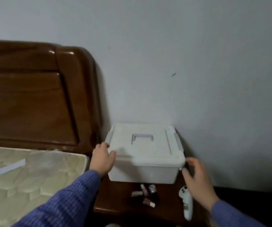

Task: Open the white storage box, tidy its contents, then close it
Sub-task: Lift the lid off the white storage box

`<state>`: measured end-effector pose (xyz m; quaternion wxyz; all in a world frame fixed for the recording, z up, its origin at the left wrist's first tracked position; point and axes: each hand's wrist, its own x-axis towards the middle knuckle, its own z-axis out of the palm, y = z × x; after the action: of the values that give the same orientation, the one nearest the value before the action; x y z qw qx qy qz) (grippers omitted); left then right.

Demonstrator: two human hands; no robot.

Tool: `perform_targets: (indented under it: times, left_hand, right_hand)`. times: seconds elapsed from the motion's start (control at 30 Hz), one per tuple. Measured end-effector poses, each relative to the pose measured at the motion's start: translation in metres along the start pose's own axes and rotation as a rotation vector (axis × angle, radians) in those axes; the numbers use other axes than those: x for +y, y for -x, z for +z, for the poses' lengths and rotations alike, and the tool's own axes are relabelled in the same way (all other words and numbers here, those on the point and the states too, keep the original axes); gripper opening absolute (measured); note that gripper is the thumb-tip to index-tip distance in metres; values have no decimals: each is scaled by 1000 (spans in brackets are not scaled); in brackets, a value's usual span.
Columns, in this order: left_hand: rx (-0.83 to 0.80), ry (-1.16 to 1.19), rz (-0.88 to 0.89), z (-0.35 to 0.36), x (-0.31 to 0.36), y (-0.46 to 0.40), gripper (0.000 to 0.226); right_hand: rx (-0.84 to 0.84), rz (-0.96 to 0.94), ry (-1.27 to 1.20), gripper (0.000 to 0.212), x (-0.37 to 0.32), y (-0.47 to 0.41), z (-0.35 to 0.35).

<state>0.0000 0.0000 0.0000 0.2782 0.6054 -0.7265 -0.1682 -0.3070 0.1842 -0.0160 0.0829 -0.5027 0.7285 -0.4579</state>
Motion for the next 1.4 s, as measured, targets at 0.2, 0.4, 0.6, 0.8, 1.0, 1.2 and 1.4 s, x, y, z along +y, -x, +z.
perform_targets:
  times: [0.2,0.4,0.6,0.8,1.0,1.2,1.4]
  left_hand:
    - [-141,-138,-136,15,5,-20,48]
    - [-147,-132,-197,29,-4,-42,49]
    - [-150,12,-372,44,-18,-71,50]
    - [-48,36,-448,61,-38,-83,46]
    - [-48,-23,-441,63,-40,-87,44]
    - [-67,-104,-355,62,-40,-84,24]
    - [-12,16,-521,65,-51,-92,40]
  right_hand:
    - [-85,158,200,48,-15,-90,46]
    - [-105,333,404,55,-1,-126,75]
    - [-151,497,417,48,29,-144,90]
    - [-79,579,377,42,49,-151,98]
    - [-60,566,376,43,55,-151,98]
    - [-52,583,344,43,64,-141,93]
    - [-4,620,305,43,61,-137,90]
